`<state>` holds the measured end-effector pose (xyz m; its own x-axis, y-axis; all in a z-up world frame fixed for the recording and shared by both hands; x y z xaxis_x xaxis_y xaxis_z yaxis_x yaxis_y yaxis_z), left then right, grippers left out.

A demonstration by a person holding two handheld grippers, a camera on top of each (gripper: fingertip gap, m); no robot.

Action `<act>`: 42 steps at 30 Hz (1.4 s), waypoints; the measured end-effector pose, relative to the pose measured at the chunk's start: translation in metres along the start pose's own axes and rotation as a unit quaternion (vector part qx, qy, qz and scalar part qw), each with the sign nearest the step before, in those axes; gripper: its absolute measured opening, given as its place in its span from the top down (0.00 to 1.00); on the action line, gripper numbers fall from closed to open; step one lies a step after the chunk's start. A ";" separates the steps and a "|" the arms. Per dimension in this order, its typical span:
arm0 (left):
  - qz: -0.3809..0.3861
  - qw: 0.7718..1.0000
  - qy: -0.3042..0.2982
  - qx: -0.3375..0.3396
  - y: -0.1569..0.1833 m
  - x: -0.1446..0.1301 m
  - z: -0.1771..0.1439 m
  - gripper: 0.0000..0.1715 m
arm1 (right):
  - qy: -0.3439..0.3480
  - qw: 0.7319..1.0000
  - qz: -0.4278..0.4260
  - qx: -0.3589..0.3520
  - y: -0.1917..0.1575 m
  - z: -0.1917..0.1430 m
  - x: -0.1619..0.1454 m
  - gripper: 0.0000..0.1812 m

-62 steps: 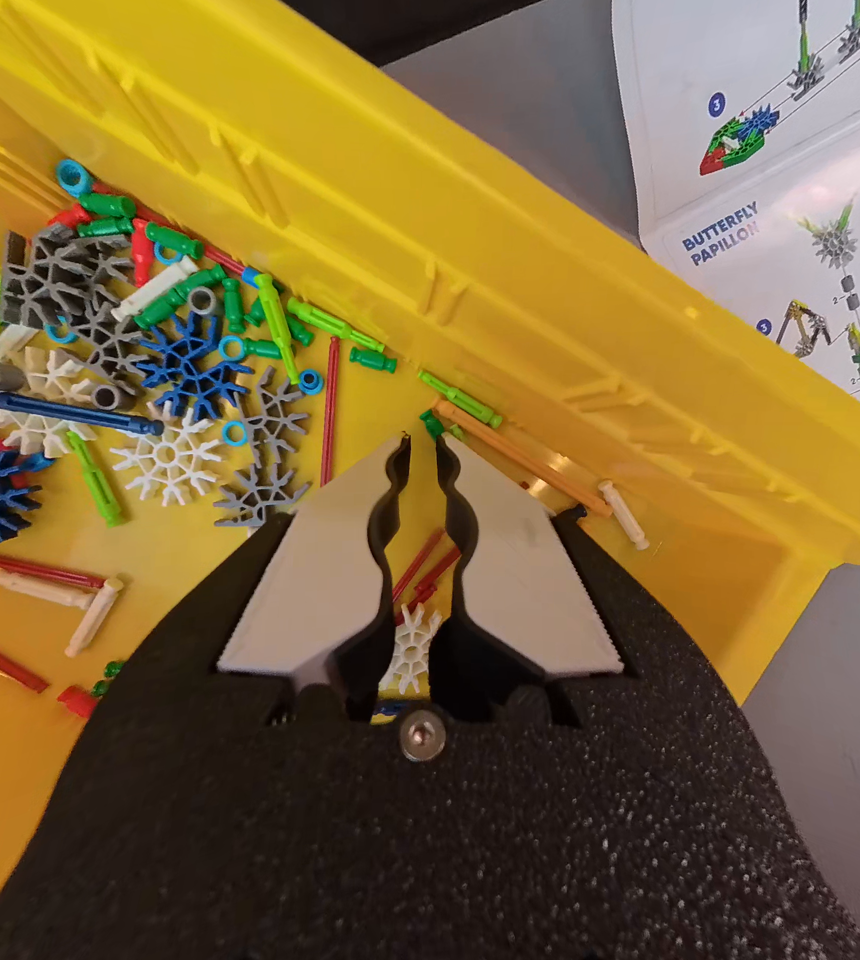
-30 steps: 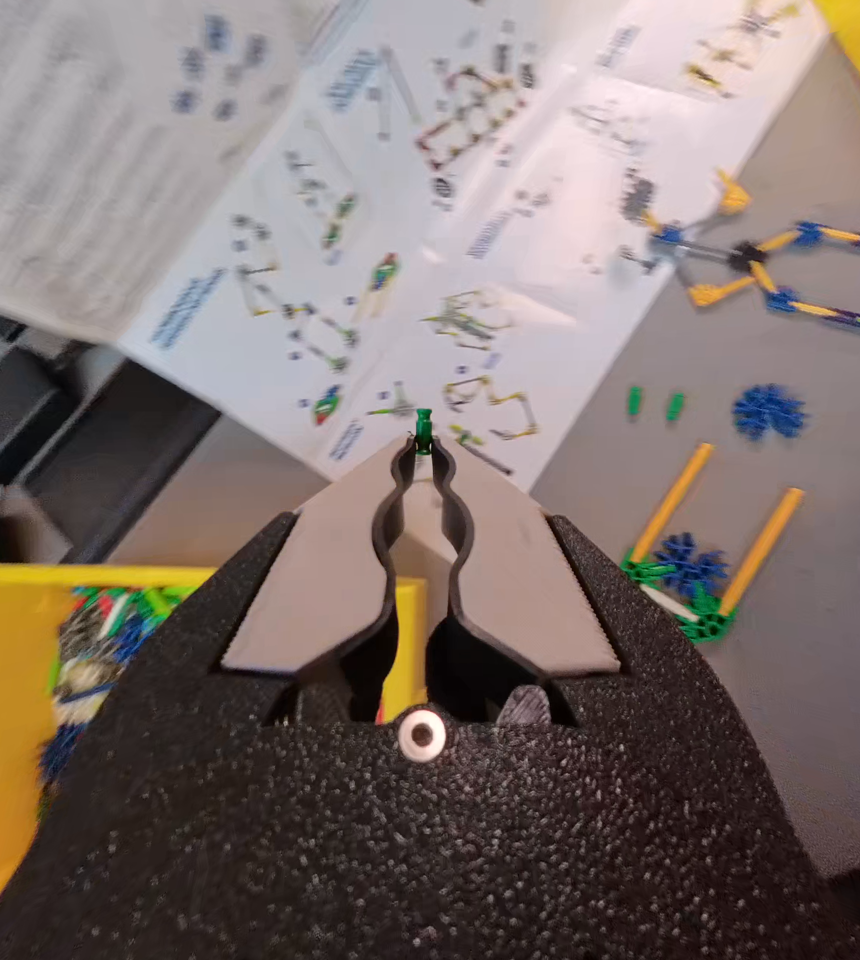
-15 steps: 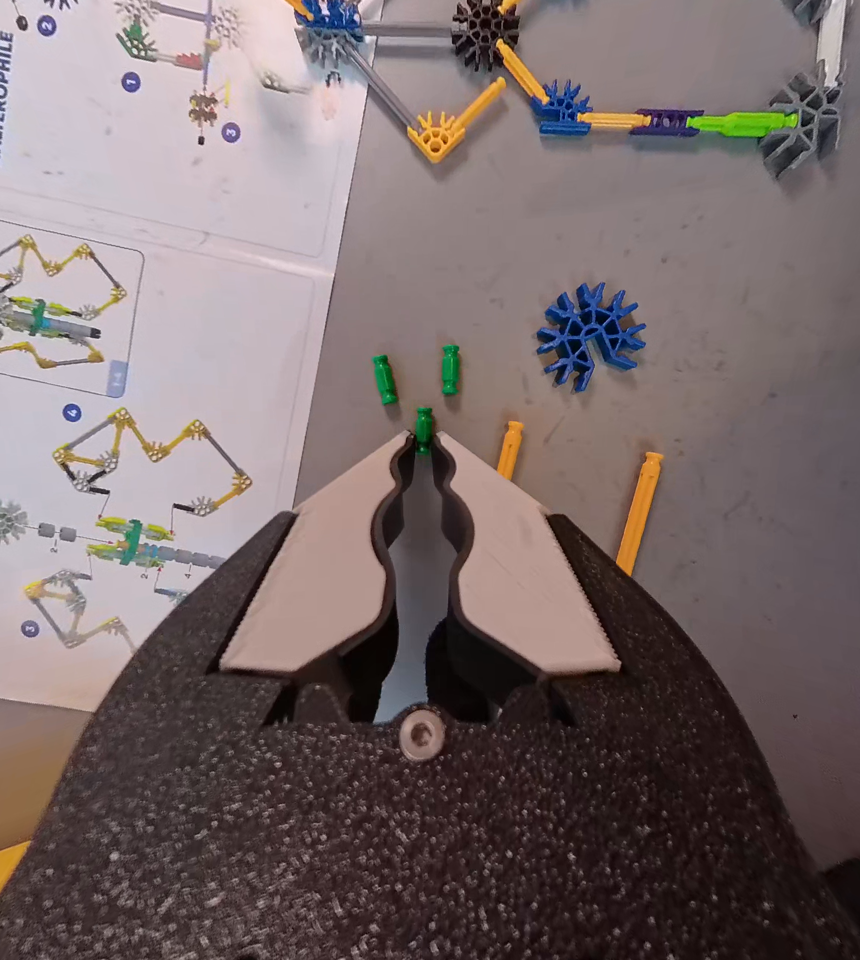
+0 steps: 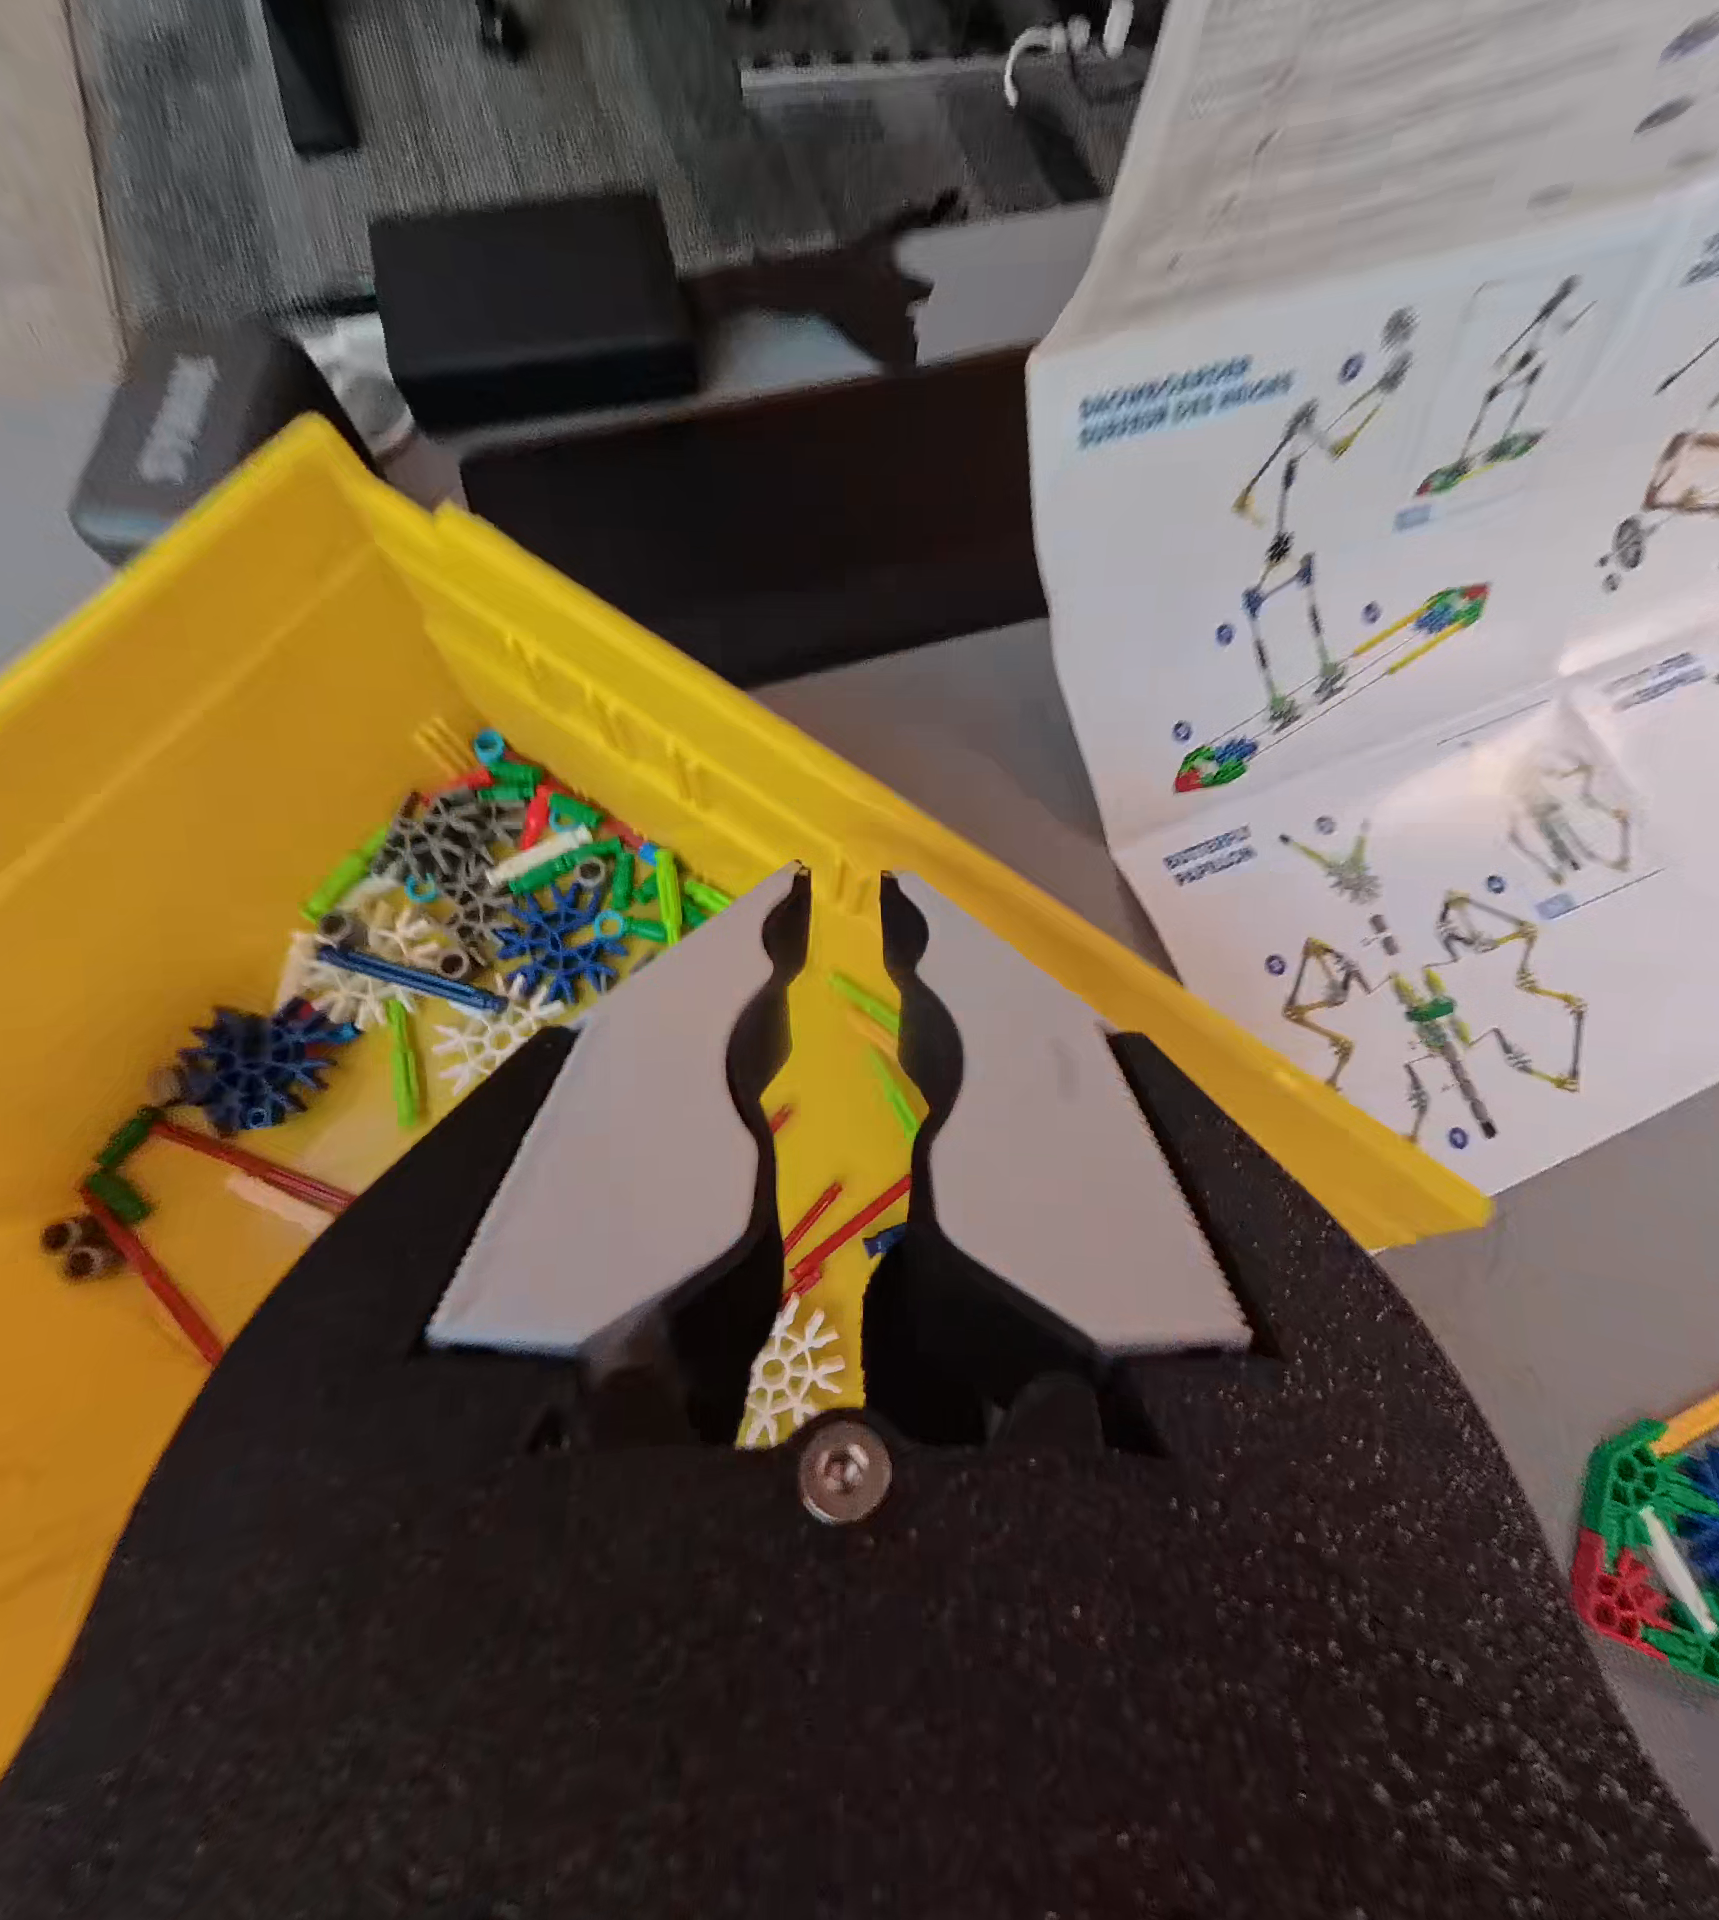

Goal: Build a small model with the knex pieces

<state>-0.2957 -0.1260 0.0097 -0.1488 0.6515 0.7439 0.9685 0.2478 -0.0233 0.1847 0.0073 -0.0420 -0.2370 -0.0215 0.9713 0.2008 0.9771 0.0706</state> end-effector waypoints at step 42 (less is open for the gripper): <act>0.135 0.976 -0.167 0.024 -0.008 -0.056 0.068 0.95 | 0.000 1.000 -0.003 -0.007 0.003 -0.001 0.000 0.71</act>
<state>-0.3091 -0.1154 -0.0769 0.0464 0.8934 0.4468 0.9720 0.0628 -0.2265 0.1861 0.0095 -0.0415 -0.2379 -0.0282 0.9709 0.2132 0.9737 0.0805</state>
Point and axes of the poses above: each gripper's, where its closed fingertips meet, z out along the fingers, x out of its top, y = z × x across the jaws, the point moved 10 cm from there along -z, back along the fingers, and after that the axes turned 6 degrees about z, right-handed, at the moved point
